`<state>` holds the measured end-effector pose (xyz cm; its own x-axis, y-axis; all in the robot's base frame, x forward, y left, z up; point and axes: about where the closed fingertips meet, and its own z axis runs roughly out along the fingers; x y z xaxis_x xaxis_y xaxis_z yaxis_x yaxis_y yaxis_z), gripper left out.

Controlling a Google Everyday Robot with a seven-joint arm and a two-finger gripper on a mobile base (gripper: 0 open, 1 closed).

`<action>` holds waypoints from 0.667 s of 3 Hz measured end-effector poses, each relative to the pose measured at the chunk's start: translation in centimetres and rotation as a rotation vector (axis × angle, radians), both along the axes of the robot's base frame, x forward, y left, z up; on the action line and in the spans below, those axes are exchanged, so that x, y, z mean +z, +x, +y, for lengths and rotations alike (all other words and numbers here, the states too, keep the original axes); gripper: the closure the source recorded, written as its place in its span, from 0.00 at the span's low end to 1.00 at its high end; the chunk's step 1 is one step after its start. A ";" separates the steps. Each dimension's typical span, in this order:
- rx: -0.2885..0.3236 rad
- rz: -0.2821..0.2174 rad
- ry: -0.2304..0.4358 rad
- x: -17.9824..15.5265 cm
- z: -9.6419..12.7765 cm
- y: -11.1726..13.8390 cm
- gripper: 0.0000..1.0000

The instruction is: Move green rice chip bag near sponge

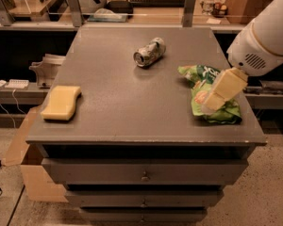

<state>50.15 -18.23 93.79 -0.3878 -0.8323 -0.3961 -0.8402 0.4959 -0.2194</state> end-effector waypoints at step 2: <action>-0.300 0.036 0.090 -2.3 -2.0 4.2 0.00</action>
Offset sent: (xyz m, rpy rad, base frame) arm 0.0620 -0.0345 -0.0375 0.1462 0.0740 -0.4668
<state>54.32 -20.24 91.50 -0.6259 -0.6407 -0.4448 -0.6597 0.7391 -0.1364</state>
